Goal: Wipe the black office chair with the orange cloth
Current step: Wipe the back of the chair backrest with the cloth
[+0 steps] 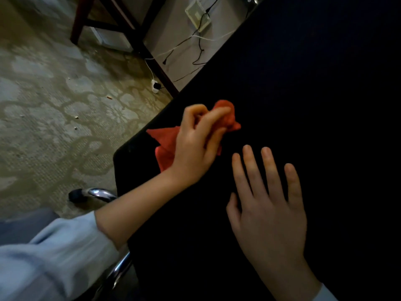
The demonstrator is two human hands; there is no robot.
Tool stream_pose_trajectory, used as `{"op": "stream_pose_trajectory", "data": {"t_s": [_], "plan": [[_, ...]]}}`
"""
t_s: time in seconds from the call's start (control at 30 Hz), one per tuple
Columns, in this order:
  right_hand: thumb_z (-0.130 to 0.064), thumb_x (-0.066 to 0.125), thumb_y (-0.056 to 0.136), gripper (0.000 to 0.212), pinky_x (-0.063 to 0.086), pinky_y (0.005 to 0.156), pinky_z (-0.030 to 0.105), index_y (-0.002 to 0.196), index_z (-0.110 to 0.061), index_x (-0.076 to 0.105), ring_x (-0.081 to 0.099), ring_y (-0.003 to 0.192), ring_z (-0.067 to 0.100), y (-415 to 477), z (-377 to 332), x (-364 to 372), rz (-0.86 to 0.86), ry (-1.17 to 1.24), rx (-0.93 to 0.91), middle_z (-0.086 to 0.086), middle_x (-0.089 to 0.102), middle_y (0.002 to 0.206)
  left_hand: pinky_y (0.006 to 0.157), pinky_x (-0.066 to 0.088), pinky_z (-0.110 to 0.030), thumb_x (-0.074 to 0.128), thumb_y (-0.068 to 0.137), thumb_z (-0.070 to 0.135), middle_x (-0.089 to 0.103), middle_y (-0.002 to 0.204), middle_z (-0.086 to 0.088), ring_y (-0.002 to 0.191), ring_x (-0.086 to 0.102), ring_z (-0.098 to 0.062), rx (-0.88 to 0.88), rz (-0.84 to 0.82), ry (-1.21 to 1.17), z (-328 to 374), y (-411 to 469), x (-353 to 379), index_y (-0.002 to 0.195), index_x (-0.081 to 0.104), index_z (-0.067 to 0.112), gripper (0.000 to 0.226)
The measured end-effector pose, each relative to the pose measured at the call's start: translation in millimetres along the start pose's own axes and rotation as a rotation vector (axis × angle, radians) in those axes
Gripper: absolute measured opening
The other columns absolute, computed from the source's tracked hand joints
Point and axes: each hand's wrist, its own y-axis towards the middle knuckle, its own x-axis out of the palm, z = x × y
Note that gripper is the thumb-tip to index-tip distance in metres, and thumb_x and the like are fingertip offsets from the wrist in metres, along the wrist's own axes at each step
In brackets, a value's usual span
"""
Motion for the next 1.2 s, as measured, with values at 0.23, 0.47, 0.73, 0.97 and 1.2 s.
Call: {"op": "stream_pose_trajectory", "data": {"t_s": [0.23,0.47,0.73,0.97,1.2], "plan": [[-0.027,0.036,0.090,0.055,-0.004,0.114,0.049,0.141,-0.005,0.040,0.017,0.139,0.034,17.7,-4.9,8.3,0.025,-0.150,-0.025,0.018,0.034,0.149,0.091,0.043,-0.013,0.044,0.095,0.037,0.049,0.122,-0.008,0.104,0.052,0.002,-0.533,0.079,-0.021,-85.1,-6.3,-24.0,0.125,0.052,0.017,0.037],[-0.036,0.027,0.086,0.062,0.004,0.113,0.051,0.142,-0.011,0.038,0.025,0.141,0.033,37.6,-11.9,3.6,-0.013,-0.256,-0.018,0.014,0.033,0.150,0.083,0.036,-0.004,0.044,0.088,0.045,0.047,0.106,0.005,0.098,0.049,0.005,-0.472,0.114,-0.041,-30.4,-51.8,-10.4,0.109,0.057,0.031,0.028],[-0.031,0.043,0.083,0.062,-0.003,0.114,0.043,0.137,0.000,0.043,0.019,0.137,0.029,36.0,-10.9,0.0,0.050,-0.066,0.036,0.017,0.039,0.146,0.089,0.036,-0.007,0.039,0.092,0.033,0.036,0.114,0.011,0.105,0.041,0.008,-0.229,-0.067,-0.203,18.4,-37.8,0.0,0.120,0.048,0.030,0.029],[-0.021,0.062,0.085,0.047,0.000,0.114,0.044,0.130,-0.008,0.056,0.024,0.135,0.032,1.9,-1.4,-3.9,0.087,-0.016,0.088,0.015,0.048,0.141,0.091,0.042,-0.019,0.042,0.095,0.027,0.044,0.112,-0.003,0.100,0.049,-0.012,-0.252,-0.021,0.022,-43.0,-7.2,-7.0,0.124,0.051,0.018,0.032],[-0.057,0.047,0.078,0.083,-0.014,0.111,0.053,0.142,-0.010,0.024,0.005,0.139,0.037,12.7,-11.3,-6.1,-0.118,-0.216,0.110,0.015,0.026,0.153,0.083,0.039,-0.005,0.045,0.089,0.043,0.048,0.119,0.000,0.100,0.050,0.005,-0.616,0.001,-0.065,-68.8,-31.8,-17.6,0.116,0.054,0.024,0.034]]}}
